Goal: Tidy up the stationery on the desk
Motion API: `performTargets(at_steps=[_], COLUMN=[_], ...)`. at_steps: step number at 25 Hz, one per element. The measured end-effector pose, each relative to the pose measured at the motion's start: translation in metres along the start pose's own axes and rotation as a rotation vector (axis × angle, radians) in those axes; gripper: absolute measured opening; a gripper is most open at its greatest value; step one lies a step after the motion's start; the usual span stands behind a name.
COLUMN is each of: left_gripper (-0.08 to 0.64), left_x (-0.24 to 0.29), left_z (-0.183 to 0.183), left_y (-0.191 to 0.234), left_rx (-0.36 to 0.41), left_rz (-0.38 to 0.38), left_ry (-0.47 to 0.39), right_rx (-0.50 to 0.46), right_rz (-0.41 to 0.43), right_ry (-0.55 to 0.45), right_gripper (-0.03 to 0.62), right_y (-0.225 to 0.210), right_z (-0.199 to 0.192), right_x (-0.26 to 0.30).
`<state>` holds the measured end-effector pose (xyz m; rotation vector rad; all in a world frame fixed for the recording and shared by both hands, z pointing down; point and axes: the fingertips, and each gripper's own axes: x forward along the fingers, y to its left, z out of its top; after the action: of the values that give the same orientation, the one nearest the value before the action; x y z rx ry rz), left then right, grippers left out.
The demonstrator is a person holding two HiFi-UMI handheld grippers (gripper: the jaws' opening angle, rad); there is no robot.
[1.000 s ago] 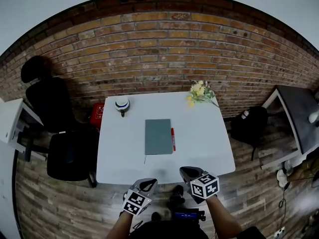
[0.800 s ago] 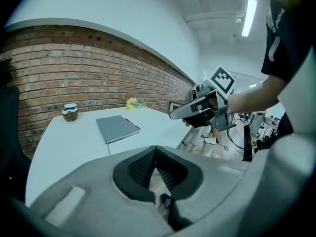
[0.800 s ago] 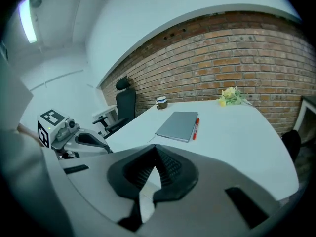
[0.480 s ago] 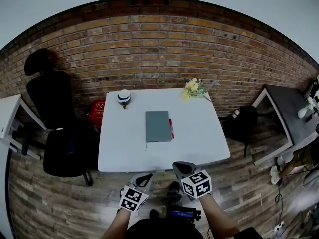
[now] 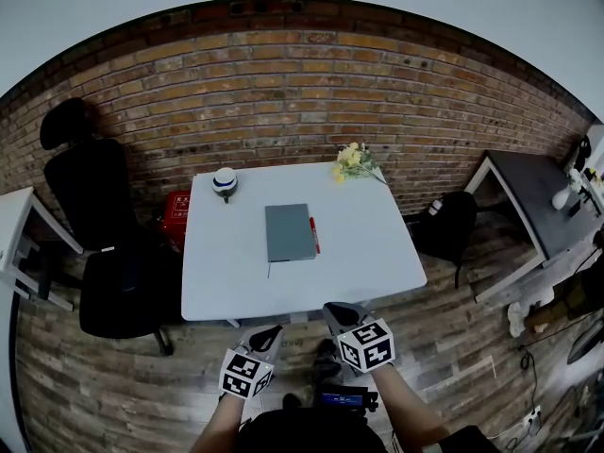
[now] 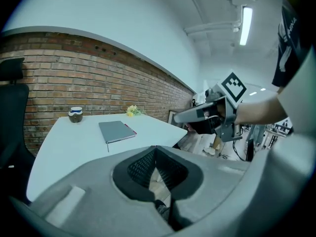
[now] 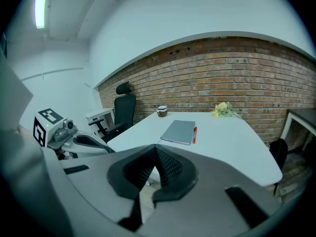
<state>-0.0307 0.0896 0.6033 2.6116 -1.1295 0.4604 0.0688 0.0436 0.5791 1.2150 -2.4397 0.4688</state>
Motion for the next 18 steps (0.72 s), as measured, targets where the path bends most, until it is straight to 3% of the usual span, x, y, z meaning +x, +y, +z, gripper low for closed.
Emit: performTargets(at_steps=[6, 18], left_gripper=[0.012, 0.012], left_x=[0.000, 0.009], left_z=[0.007, 0.017], left_y=[0.001, -0.016], left_rx=[-0.020, -0.087], left_rz=[0.019, -0.033], left_ry=[-0.014, -0.063], right_rx=[0.003, -0.004], right_rz=[-0.013, -0.010], right_ry=[-0.003, -0.013], right_gripper=[0.008, 0.009], right_y=[-0.003, -0.011], right_z=[-0.002, -0.001], right_x=[-0.007, -0.016])
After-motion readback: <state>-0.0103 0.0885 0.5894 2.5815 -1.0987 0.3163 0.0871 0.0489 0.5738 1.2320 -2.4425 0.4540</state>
